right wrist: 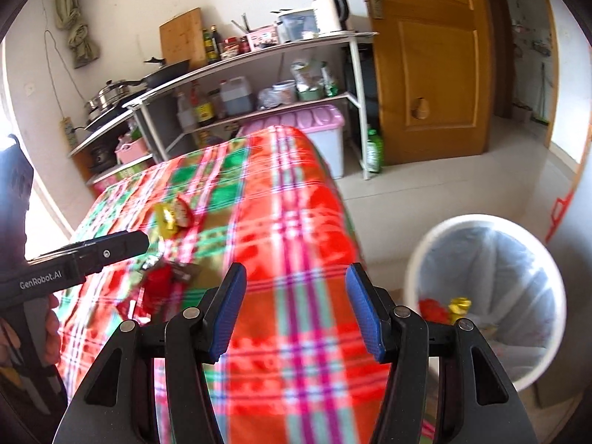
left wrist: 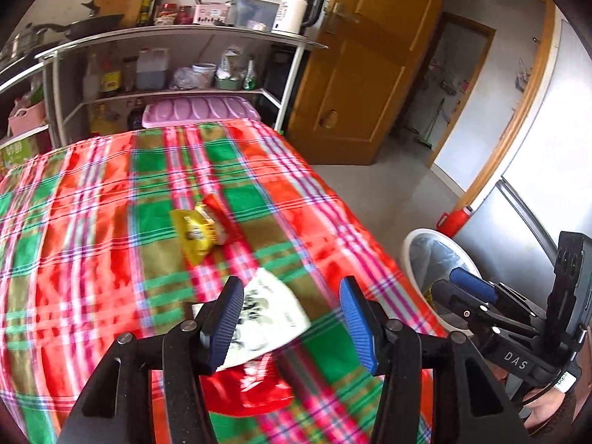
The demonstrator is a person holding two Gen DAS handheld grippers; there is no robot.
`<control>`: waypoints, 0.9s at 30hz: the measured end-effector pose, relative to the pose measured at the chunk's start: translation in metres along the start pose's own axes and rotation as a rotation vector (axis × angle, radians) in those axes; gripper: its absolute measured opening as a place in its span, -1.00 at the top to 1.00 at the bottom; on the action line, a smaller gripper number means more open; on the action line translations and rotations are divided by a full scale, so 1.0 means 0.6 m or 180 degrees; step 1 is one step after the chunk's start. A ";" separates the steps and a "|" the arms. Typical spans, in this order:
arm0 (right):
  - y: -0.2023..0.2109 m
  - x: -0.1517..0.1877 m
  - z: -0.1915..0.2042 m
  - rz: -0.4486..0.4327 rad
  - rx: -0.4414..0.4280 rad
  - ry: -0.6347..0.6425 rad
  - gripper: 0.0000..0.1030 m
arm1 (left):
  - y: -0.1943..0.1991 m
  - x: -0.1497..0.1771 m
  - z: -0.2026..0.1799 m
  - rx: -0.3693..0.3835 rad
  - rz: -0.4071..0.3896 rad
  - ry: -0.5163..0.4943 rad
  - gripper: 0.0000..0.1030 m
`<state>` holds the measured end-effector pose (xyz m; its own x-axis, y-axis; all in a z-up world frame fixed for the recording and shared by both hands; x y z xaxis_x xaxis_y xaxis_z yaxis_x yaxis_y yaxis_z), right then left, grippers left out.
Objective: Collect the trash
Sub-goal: 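Move both grippers back over the table toward the yellow wrapper and white bag, then grasp the yellow snack packet with the left gripper while the right gripper grasps the white printed bag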
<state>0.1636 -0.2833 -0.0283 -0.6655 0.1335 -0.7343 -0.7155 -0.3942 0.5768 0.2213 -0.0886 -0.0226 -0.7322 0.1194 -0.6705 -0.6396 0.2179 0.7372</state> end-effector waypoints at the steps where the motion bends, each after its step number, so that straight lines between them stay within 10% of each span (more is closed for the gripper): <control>1: -0.009 -0.002 0.009 0.0019 -0.0023 0.0023 -0.10 | 0.000 0.001 0.010 -0.0032 0.0007 0.0027 -0.05; 27: -0.182 -0.011 0.150 0.0606 -0.0668 0.0341 -0.10 | -0.041 -0.022 0.170 -0.0239 0.0102 0.0372 -0.05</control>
Point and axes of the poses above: each gripper's, at about its wrist camera, not at the fingertips, and y roughly against the way its jaws point, z to its left, x to its underside, the point moved 3 cm from there along -y, roughly the way its jaws point, and after that the axes turned 15 degrees about -x, right-handed, at the moved point
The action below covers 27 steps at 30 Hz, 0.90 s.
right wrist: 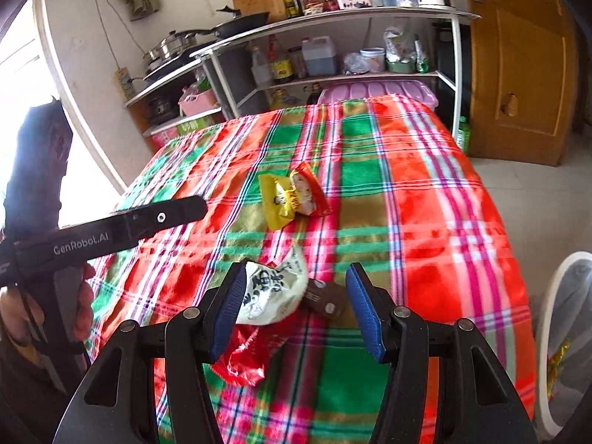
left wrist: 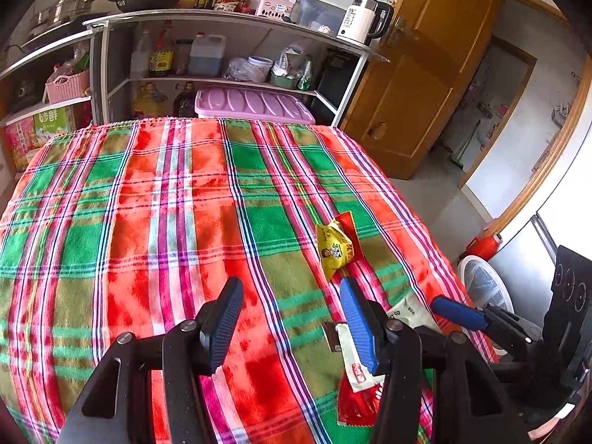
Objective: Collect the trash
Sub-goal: 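Grasp the yellow snack packet with the left gripper while the right gripper grasps the white printed bag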
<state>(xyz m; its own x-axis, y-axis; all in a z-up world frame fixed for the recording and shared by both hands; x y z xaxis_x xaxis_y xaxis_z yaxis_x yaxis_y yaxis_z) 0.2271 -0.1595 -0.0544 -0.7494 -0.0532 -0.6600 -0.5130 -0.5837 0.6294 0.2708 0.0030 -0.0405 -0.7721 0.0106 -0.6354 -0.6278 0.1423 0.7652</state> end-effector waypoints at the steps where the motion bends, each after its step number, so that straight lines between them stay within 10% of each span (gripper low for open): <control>1: -0.007 -0.001 0.000 0.0037 0.0003 0.0003 -0.10 | -0.005 -0.003 0.000 0.0028 0.0013 -0.0008 -0.05; 8: -0.031 0.003 -0.003 0.0149 0.0000 0.0038 0.52 | -0.036 -0.021 -0.005 0.0098 0.0079 -0.0079 -0.16; 27: -0.027 0.002 -0.006 0.0085 -0.0003 0.0064 0.75 | -0.121 -0.064 -0.070 0.0325 0.0265 -0.0305 -0.25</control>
Point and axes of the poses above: each gripper's, at about its wrist camera, not at the fingertips, and y roughly against the way its jaws point, z to its left, x to its underside, the point moved 3 cm from there along -y, roughly the way its jaws point, and after that the axes turned 15 degrees about -x, right-handed, at the moved point
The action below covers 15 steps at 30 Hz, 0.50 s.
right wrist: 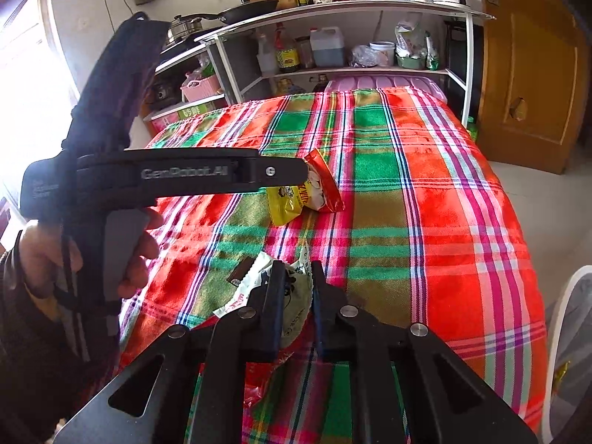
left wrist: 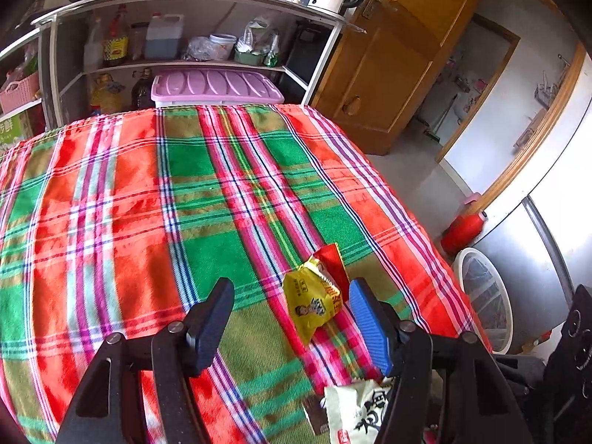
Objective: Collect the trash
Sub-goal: 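Grasp the yellow snack packet with the left gripper while the right gripper grasps the white printed bag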
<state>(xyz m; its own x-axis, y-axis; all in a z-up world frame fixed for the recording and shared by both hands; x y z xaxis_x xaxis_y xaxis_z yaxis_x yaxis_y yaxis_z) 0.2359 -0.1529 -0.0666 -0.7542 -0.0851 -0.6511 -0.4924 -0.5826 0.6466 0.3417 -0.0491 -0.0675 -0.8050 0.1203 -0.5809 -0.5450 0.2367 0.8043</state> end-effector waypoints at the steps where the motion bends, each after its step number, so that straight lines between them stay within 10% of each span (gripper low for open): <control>1: 0.000 0.000 0.000 0.0000 -0.0002 -0.0001 0.74 | -0.005 -0.002 -0.003 0.0008 0.0018 -0.0009 -0.25; 9: 0.001 0.000 0.000 -0.0008 -0.0019 -0.0020 0.75 | -0.037 -0.002 -0.013 -0.0034 0.0079 -0.0068 -0.23; 15: 0.001 0.000 -0.001 -0.0014 -0.0022 -0.0020 0.75 | -0.038 -0.003 -0.010 -0.0032 0.0071 -0.0075 0.14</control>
Point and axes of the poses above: each gripper's, at about its wrist camera, not at the fingertips, and y roughly against the way its jaws point, z to its left, x to its underside, the point moved 3 cm from there along -y, roughly the way its jaws point, and after that the axes turned 15 degrees about -x, right-handed, at the moved point
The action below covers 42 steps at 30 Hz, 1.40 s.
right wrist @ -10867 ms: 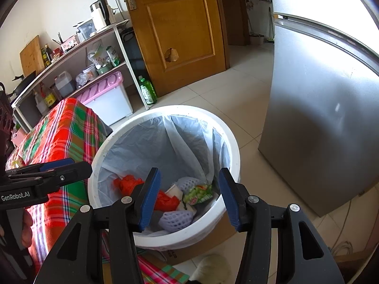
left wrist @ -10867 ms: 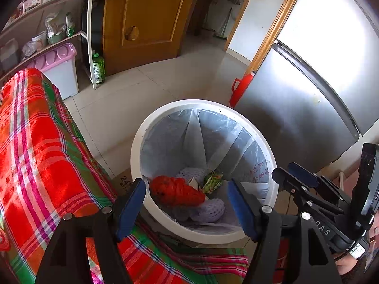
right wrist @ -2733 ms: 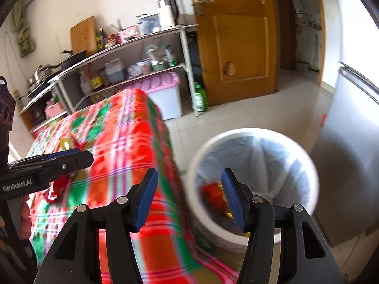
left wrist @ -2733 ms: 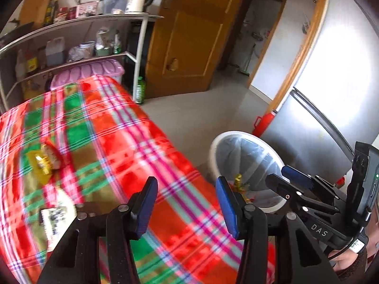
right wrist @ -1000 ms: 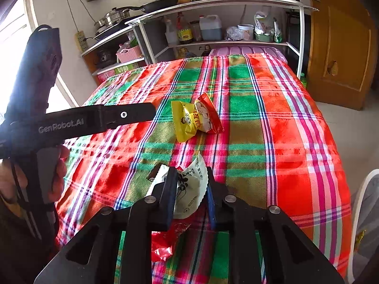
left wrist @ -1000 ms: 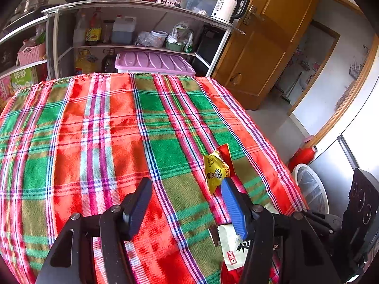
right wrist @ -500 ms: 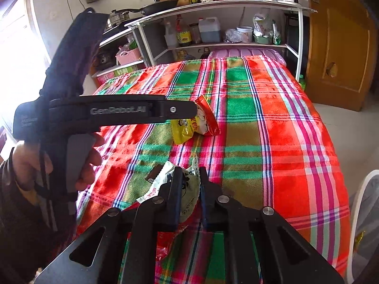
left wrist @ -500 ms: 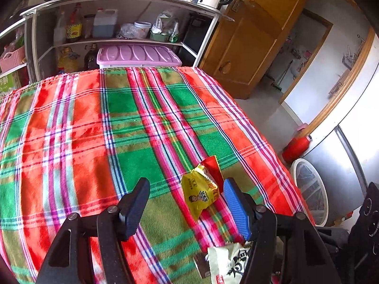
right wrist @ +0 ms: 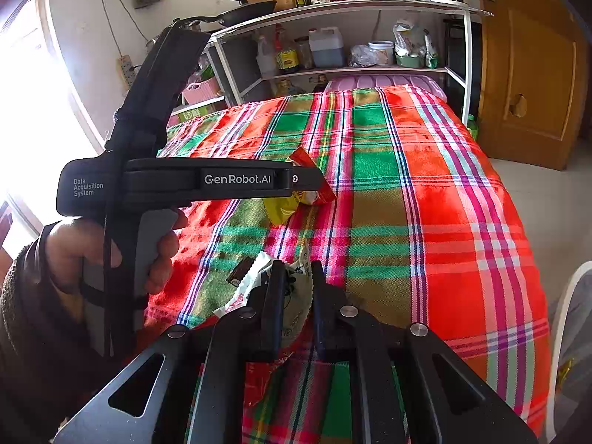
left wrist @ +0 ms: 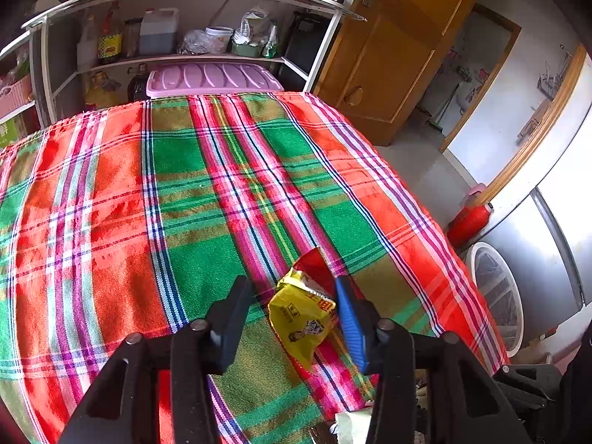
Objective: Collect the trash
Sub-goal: 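Grasp the yellow snack packet with the left gripper while the right gripper grasps the white printed bag, then lift the yellow packet and white bag in both grippers toward the trash bin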
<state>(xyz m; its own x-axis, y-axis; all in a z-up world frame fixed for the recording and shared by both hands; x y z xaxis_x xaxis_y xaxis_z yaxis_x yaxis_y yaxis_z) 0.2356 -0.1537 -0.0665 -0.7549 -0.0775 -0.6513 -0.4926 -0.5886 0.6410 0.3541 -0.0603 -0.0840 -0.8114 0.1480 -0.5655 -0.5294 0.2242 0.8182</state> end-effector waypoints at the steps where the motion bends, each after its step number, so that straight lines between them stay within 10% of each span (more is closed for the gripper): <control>1: 0.000 0.000 0.000 0.0001 0.0002 -0.0001 0.75 | 0.001 0.000 0.000 0.0018 0.0007 -0.0005 0.24; 42: 0.145 0.002 -0.037 -0.0716 0.0210 -0.0278 0.78 | 0.128 0.008 -0.044 -0.0084 -0.0357 -0.0106 0.46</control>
<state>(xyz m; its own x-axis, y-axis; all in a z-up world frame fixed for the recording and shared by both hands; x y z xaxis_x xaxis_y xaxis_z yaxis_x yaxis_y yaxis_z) 0.2014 -0.2227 -0.0208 -0.6561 0.1212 -0.7449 -0.6776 -0.5292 0.5107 0.3031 -0.0676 -0.0208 -0.7383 0.1555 -0.6563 -0.6230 0.2159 0.7519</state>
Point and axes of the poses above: each gripper's, at about its wrist camera, not at the fingertips, and y roughly against the way its jaws point, z to its left, x to its underside, the point moved 3 cm from there along -y, roughly the way its jaws point, and after that the axes turned 15 degrees about -x, right-handed, at the moved point
